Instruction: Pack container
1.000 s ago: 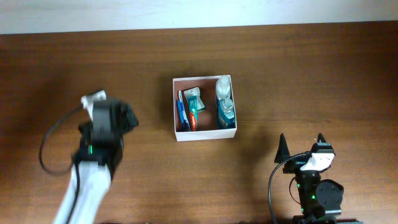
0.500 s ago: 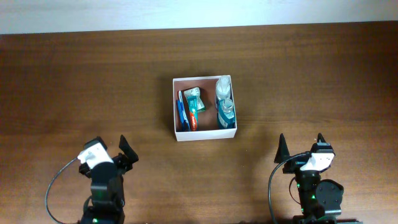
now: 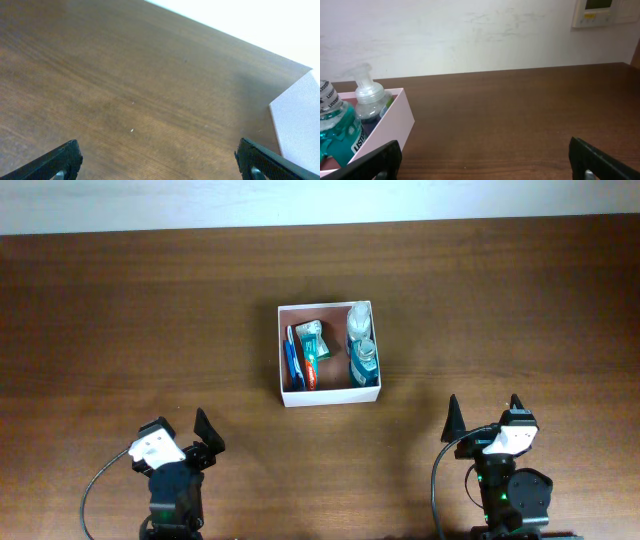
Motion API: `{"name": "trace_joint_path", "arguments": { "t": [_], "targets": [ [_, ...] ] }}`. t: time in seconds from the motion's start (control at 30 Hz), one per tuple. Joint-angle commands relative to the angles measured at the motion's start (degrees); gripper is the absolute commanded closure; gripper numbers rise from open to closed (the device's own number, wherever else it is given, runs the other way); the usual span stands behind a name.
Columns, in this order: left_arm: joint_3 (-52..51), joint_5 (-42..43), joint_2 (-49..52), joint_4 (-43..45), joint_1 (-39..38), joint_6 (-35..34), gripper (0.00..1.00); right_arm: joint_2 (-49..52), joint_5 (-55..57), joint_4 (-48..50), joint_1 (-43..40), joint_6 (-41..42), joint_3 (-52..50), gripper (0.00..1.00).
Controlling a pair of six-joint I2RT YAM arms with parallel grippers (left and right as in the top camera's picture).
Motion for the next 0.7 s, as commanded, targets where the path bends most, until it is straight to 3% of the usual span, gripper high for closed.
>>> {"name": "trace_joint_path", "arguments": {
  "t": [0.0,0.2,0.67],
  "targets": [
    [-0.4,0.9,-2.4,0.3,0.2,2.0,0.01,-0.5,0.1,-0.5,0.2,-0.4,-0.3,0.02],
    [-0.4,6.4,-10.8,-0.2,0.2,16.1,0.01,-0.5,0.1,-0.5,0.2,-0.4,-0.3,0.02],
    [-0.4,12.5,-18.2,-0.8,3.4,19.4,0.01,-0.5,0.1,-0.5,0.2,-0.4,-0.3,0.02]
  ]
}}
